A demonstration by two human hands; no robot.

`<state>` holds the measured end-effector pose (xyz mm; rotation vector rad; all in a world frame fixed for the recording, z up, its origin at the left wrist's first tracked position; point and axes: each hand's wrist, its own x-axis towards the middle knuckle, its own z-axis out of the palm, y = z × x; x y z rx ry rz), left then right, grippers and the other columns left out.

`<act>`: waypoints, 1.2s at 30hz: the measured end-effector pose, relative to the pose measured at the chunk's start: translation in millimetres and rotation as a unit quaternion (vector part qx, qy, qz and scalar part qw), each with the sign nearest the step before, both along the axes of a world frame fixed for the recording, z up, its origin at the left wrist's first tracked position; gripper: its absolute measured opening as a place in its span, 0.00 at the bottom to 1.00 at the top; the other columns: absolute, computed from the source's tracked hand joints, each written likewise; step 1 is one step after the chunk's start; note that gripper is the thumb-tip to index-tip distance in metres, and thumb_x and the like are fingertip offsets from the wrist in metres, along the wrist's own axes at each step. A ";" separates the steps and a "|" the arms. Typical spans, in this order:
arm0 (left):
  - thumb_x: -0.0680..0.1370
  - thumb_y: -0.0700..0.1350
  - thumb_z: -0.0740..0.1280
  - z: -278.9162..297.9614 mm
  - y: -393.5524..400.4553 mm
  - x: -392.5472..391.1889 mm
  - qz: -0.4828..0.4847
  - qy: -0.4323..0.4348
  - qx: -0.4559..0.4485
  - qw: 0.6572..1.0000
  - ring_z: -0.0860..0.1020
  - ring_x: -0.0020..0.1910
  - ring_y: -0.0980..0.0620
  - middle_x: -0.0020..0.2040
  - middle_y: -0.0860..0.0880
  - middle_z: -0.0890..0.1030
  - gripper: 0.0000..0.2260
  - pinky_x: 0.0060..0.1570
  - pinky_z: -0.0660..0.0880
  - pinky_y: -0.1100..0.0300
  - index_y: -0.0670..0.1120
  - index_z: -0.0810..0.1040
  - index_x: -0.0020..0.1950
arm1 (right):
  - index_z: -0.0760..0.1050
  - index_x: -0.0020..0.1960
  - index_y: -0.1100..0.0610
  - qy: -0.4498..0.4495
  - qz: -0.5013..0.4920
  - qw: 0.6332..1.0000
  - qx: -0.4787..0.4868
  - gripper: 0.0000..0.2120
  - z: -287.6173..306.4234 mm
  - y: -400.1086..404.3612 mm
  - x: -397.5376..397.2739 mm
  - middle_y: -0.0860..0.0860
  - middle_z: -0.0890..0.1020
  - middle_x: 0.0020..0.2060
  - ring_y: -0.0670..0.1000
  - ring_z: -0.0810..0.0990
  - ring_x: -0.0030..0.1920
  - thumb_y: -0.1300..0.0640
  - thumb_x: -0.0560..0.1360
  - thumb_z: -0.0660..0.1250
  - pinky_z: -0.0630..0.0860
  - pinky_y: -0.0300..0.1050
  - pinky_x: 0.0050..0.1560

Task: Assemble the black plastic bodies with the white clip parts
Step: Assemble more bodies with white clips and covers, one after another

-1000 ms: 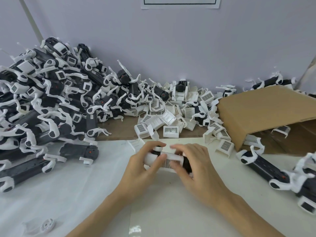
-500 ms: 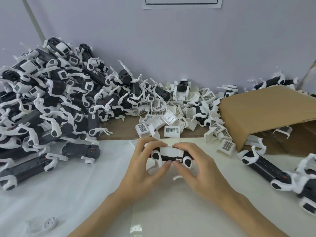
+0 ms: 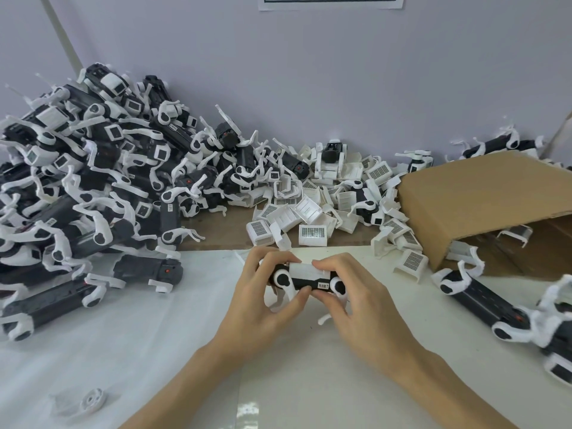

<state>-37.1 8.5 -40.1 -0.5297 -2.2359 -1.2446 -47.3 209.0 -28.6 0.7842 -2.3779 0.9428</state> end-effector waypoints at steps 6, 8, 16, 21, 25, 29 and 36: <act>0.79 0.50 0.76 1.5 -0.6 -1.6 -0.011 -0.013 0.034 0.999 0.75 0.68 0.48 0.65 0.52 0.73 0.17 0.63 0.73 0.64 0.55 0.79 0.66 | 0.78 0.64 0.48 -0.112 0.050 0.984 -0.128 0.17 2.0 7.1 -8.5 0.41 0.80 0.59 0.45 0.81 0.61 0.56 0.77 0.77 0.75 0.36 0.60; 0.78 0.53 0.76 3.0 1.5 -0.8 -0.009 -0.032 0.081 0.996 0.75 0.71 0.48 0.66 0.54 0.72 0.18 0.64 0.73 0.65 0.59 0.79 0.66 | 0.75 0.68 0.44 -0.282 0.095 0.928 -0.226 0.20 4.0 8.4 -9.7 0.44 0.81 0.62 0.45 0.82 0.62 0.48 0.78 0.74 0.77 0.39 0.61; 0.83 0.47 0.71 13.3 9.1 7.1 -0.069 -0.121 0.199 0.970 0.78 0.40 0.65 0.40 0.65 0.80 0.19 0.46 0.72 0.75 0.57 0.72 0.73 | 0.76 0.69 0.57 -0.358 0.148 0.847 -0.364 0.21 -5.7 6.2 -17.5 0.54 0.83 0.64 0.56 0.81 0.66 0.48 0.80 0.70 0.74 0.59 0.71; 0.78 0.46 0.76 22.5 13.1 12.3 -0.043 -0.090 0.215 0.971 0.84 0.50 0.54 0.49 0.55 0.84 0.25 0.51 0.78 0.67 0.57 0.71 0.72 | 0.68 0.77 0.48 -0.255 0.128 0.930 -0.232 0.25 1.4 9.8 -15.0 0.44 0.78 0.71 0.45 0.75 0.72 0.48 0.81 0.69 0.73 0.48 0.70; 0.70 0.51 0.85 17.8 21.2 17.7 0.019 -0.047 0.105 0.993 0.82 0.60 0.54 0.59 0.60 0.82 0.35 0.56 0.77 0.70 0.62 0.70 0.70 | 0.63 0.81 0.48 -0.063 0.052 0.995 -0.059 0.38 -0.5 8.3 -10.4 0.41 0.69 0.76 0.46 0.70 0.76 0.62 0.76 0.76 0.72 0.43 0.71; 0.71 0.55 0.83 13.0 39.0 26.7 0.004 0.040 0.029 0.999 0.79 0.57 0.59 0.59 0.60 0.80 0.29 0.55 0.75 0.69 0.53 0.78 0.68 | 0.72 0.74 0.45 -0.054 0.046 0.996 -0.057 0.40 -10.1 4.1 -6.0 0.42 0.80 0.65 0.49 0.80 0.63 0.73 0.68 0.71 0.81 0.54 0.60; 0.75 0.55 0.79 21.9 38.9 26.3 0.037 0.008 0.074 0.997 0.80 0.46 0.48 0.48 0.55 0.84 0.15 0.48 0.78 0.61 0.54 0.84 0.59 | 0.68 0.78 0.45 -0.099 0.048 0.992 -0.055 0.38 -5.1 4.1 -10.3 0.41 0.78 0.68 0.41 0.78 0.66 0.69 0.74 0.72 0.77 0.41 0.65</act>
